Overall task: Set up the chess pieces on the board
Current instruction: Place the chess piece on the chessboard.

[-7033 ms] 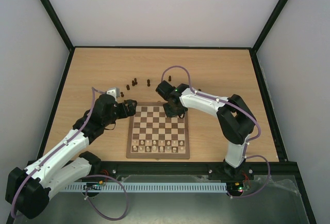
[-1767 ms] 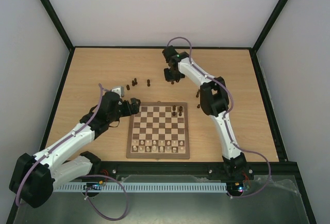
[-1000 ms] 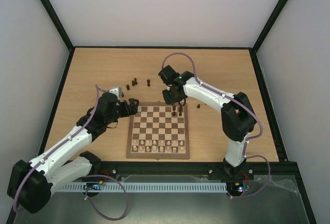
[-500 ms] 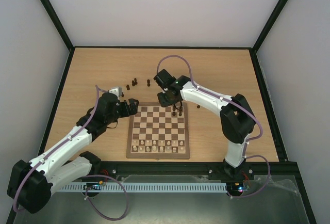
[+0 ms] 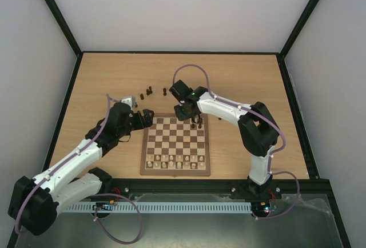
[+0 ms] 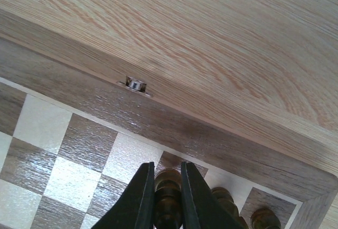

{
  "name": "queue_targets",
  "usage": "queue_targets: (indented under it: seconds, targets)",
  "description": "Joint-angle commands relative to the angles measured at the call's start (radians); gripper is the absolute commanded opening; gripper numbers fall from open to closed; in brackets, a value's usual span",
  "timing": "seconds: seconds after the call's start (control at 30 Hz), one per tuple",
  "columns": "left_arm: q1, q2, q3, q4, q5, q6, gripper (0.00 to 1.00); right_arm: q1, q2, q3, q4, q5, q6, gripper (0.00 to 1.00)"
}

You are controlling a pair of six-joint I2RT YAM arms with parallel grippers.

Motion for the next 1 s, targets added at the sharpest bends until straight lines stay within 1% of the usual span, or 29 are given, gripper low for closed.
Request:
queue_targets:
  seconds: [0.0, 0.73, 0.97]
  targets:
    - [-0.003, 0.008, 0.003, 0.007, -0.007, 0.007, 1.0, 0.007, 0.019, -0.026, -0.001, 0.02, 0.011, 0.06]
    - [-0.003, 0.014, 0.001, 0.008, -0.006, 0.007, 1.0, 0.006, 0.03, -0.059, 0.015, 0.032, 0.014, 0.07]
    - [-0.003, 0.014, 0.0, 0.008, -0.006, 0.004, 0.99, 0.006, 0.031, -0.065, 0.018, 0.041, 0.015, 0.1]
